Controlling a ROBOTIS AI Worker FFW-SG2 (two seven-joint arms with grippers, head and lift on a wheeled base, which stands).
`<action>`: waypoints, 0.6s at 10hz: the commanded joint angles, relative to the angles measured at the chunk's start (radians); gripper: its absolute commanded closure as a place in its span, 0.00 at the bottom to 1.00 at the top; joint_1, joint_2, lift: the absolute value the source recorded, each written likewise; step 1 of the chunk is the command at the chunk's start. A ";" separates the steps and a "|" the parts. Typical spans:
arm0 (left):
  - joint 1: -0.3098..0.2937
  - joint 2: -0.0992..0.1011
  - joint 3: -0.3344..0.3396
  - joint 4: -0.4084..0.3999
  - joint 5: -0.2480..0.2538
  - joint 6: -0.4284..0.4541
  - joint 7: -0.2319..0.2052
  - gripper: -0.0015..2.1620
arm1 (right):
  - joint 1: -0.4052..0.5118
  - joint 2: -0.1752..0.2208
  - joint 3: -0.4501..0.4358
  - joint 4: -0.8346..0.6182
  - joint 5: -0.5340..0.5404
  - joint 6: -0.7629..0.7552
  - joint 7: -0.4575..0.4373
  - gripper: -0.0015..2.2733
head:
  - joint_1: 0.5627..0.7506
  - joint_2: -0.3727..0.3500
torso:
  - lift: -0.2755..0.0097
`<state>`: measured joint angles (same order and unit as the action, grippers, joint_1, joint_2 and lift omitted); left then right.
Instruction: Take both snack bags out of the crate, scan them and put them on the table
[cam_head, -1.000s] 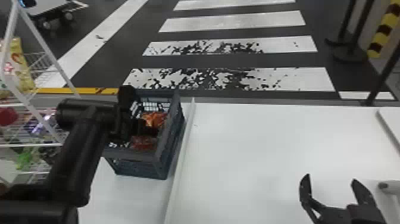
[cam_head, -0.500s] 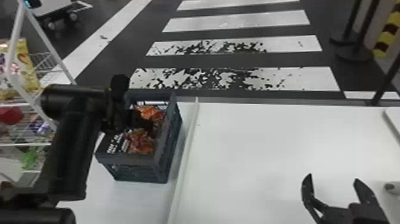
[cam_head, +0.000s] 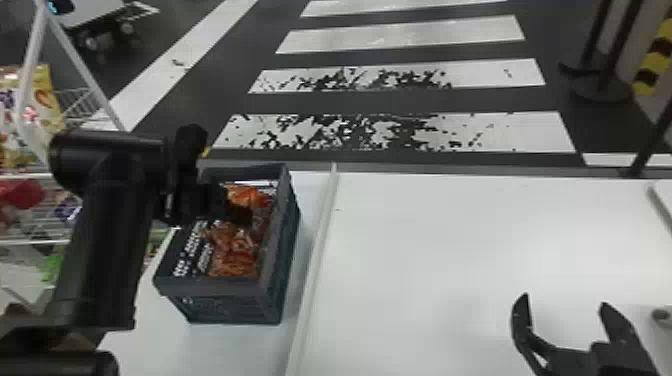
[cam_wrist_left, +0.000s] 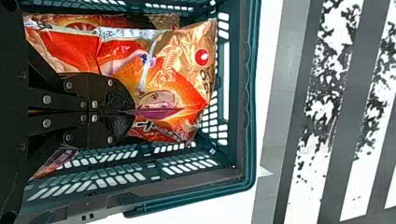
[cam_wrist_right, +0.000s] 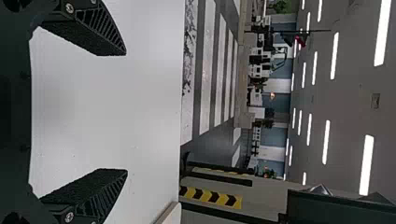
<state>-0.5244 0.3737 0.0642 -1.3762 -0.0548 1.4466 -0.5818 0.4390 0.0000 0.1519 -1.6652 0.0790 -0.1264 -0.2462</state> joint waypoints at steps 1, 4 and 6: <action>0.001 0.010 -0.003 -0.020 -0.014 0.041 -0.021 0.99 | -0.003 0.001 0.000 0.007 -0.004 0.000 0.004 0.04 | 0.70 0.83 | 0.64; -0.020 0.040 -0.006 -0.103 -0.048 0.125 -0.082 0.99 | -0.003 0.001 0.000 0.008 -0.004 0.000 0.004 0.04 | 0.70 0.84 | 0.64; -0.046 0.067 -0.007 -0.109 -0.051 0.125 -0.132 0.99 | -0.003 0.001 0.001 0.008 -0.004 0.003 0.004 0.04 | 0.70 0.84 | 0.64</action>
<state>-0.5652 0.4319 0.0569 -1.4836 -0.1057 1.5667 -0.7137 0.4356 0.0000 0.1534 -1.6567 0.0751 -0.1236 -0.2423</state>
